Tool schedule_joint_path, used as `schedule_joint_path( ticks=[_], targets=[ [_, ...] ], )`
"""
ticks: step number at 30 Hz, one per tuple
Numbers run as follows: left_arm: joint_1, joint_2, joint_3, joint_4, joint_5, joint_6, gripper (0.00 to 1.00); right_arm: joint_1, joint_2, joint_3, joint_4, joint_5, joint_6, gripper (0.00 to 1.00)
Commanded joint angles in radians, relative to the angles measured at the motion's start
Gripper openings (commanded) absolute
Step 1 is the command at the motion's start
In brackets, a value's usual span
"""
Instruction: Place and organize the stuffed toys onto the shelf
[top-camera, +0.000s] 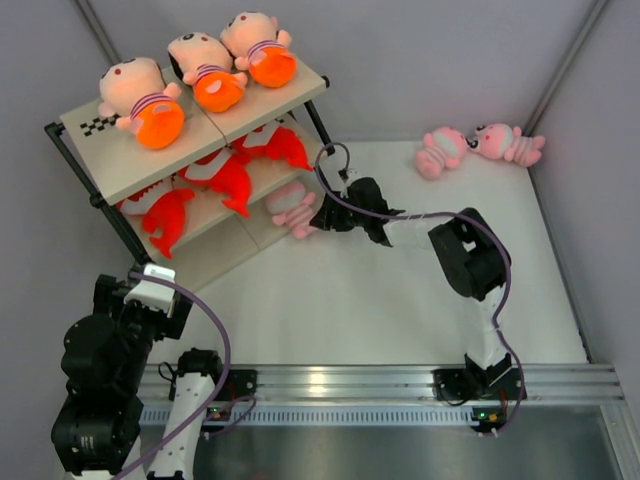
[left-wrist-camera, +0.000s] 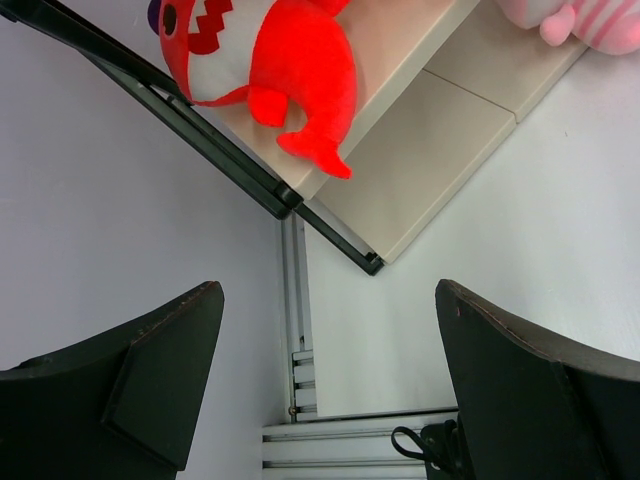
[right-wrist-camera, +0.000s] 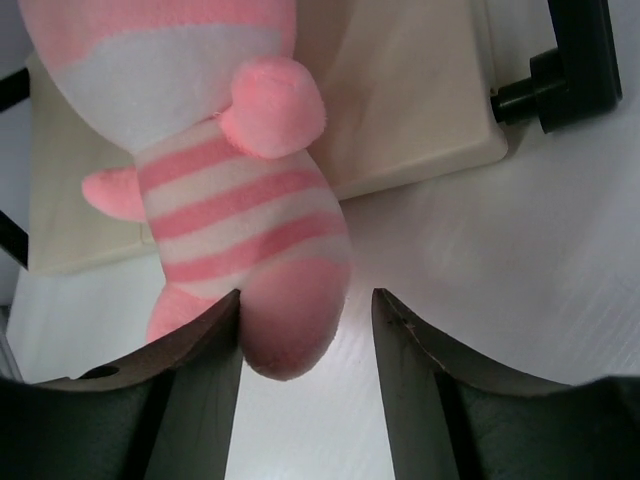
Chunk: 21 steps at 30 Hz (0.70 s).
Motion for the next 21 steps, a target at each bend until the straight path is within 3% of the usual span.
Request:
schedule_joint_path(
  ticks=[1,9,18,21],
  targets=[
    [0.007,-0.007,0.020,0.007,0.012,0.007,0.93,-0.002,-0.069,-0.045,0.191,0.032,0.127,0.51],
    [0.007,-0.005,0.021,0.005,0.012,0.010,0.93,0.001,-0.028,-0.026,0.282,0.046,0.206,0.18],
    [0.009,-0.007,0.015,0.007,0.018,0.007,0.93,0.011,0.032,0.066,0.299,0.047,0.255,0.15],
    [0.009,-0.007,0.017,0.007,0.015,0.010,0.93,0.013,0.076,0.105,0.303,0.041,0.272,0.19]
  ],
)
